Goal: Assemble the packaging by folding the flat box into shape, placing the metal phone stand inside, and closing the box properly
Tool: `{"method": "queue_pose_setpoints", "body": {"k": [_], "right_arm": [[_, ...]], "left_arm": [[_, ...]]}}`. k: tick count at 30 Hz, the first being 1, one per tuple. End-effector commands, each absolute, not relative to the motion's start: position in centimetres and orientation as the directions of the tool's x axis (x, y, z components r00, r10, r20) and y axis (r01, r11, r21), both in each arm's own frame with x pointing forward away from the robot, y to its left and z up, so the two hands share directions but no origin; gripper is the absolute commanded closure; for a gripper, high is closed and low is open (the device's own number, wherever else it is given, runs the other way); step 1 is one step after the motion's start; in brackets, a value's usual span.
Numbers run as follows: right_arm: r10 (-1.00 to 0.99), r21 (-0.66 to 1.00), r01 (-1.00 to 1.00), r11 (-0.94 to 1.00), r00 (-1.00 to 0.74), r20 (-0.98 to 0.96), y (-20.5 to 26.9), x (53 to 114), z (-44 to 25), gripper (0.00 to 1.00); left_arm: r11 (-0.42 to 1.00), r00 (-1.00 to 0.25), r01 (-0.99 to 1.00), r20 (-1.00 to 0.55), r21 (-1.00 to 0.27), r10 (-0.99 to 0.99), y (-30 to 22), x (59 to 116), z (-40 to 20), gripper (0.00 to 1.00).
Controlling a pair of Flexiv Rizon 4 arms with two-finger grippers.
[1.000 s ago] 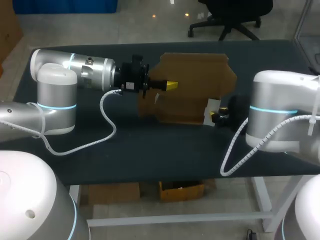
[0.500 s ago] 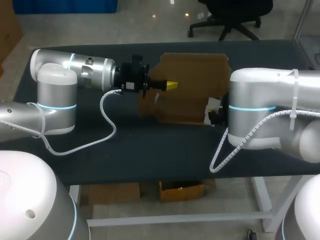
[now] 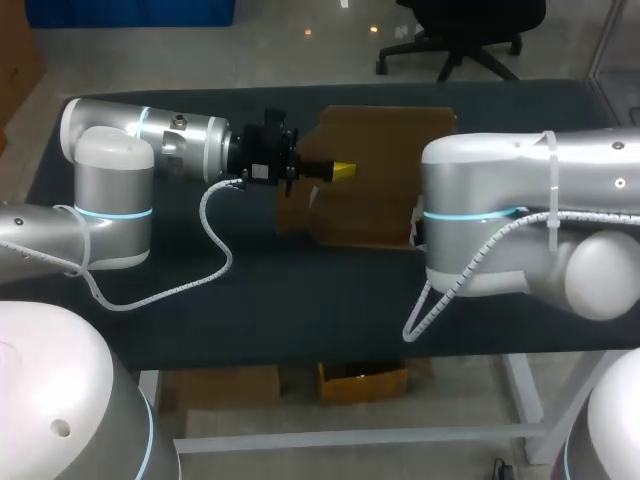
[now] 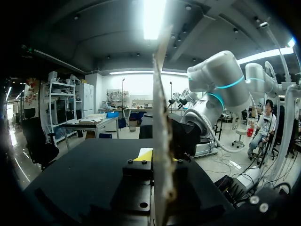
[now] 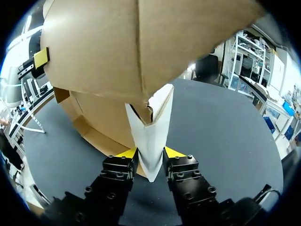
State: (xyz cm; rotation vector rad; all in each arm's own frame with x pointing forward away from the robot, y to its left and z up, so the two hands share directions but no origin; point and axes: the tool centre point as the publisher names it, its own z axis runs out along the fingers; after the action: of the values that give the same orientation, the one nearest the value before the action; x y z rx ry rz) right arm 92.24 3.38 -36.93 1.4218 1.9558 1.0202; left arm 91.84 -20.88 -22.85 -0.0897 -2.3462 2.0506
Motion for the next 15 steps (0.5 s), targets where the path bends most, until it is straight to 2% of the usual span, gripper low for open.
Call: {"method": "queue_pose_setpoints", "body": {"k": [1, 15], "right_arm": [[0.968, 0.799, 0.576, 0.174, -0.248, -0.032, 4.07, 92.32, -36.77, 0.67], [0.981, 0.794, 0.589, 0.151, -0.185, -0.049, 3.70, 91.99, -37.45, 0.69]], "left_arm": [[0.133, -0.998, 0.027, -0.020, -0.991, 0.058, -20.96, 91.76, -23.01, 1.00], [0.133, -0.998, 0.027, -0.020, -0.991, 0.058, -20.96, 91.76, -23.01, 1.00]]}}
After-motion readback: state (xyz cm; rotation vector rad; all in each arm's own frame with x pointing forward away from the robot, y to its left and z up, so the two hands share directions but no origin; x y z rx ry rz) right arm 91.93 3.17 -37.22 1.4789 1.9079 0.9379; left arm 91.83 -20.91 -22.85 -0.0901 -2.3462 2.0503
